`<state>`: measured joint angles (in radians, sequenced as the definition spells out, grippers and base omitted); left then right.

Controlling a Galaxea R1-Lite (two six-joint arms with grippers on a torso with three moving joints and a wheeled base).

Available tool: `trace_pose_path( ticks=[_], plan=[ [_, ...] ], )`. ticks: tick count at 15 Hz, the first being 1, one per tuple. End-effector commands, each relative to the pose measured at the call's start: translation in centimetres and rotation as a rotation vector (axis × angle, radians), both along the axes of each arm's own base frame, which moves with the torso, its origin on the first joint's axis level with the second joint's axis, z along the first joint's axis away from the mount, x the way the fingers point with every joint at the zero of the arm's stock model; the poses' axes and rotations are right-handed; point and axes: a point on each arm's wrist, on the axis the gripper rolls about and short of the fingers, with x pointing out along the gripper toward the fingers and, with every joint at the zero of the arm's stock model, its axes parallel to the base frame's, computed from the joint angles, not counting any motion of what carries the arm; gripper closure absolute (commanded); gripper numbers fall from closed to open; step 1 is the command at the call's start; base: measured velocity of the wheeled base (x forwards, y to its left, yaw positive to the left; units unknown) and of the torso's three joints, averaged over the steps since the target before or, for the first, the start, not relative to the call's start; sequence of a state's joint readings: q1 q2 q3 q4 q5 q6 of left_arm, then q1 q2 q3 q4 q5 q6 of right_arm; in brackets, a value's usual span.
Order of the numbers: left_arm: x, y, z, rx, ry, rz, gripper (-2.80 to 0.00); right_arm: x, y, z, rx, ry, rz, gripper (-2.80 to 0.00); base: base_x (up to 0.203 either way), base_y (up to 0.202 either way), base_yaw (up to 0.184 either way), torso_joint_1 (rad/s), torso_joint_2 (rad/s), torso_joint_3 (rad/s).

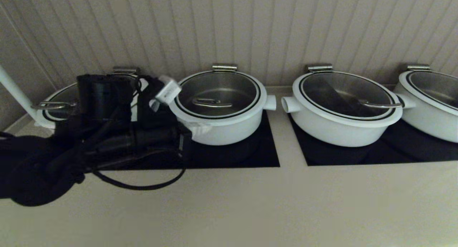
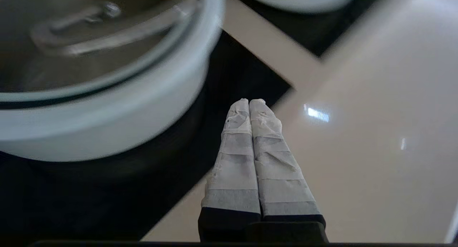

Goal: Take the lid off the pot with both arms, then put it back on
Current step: Open the food pot lid a small opening with the left arm

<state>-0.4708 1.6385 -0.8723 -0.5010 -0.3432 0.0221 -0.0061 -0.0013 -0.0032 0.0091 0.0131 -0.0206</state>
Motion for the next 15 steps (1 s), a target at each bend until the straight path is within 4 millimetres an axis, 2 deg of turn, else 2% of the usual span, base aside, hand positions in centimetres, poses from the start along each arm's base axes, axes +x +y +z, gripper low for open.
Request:
trace_pose_path(
  ticks=[1, 4, 9, 15],
  plan=[
    [2.1, -2.3, -0.7, -0.022, 0.048, 0.077, 0.0, 0.0, 0.0, 0.0, -0.001, 0.001, 0.001, 0.0, 0.0, 0.0, 0.0, 0.0, 0.0, 0.0],
    [3.1, -2.9, -1.0, -0.024, 0.051, 0.09, 0.0, 0.0, 0.0, 0.0, -0.001, 0.001, 0.001, 0.0, 0.0, 0.0, 0.0, 0.0, 0.0, 0.0],
    [3.7, -3.2, -2.1, -0.003, 0.074, 0.094, 0.0, 0.0, 0.0, 0.0, -0.001, 0.001, 0.002, 0.0, 0.0, 0.0, 0.0, 0.0, 0.0, 0.0],
    [5.2, -2.7, -2.7, -0.028, 0.028, 0.128, 0.0, 0.0, 0.0, 0.0, -0.001, 0.001, 0.002, 0.0, 0.0, 0.0, 0.0, 0.0, 0.0, 0.0]
  ],
)
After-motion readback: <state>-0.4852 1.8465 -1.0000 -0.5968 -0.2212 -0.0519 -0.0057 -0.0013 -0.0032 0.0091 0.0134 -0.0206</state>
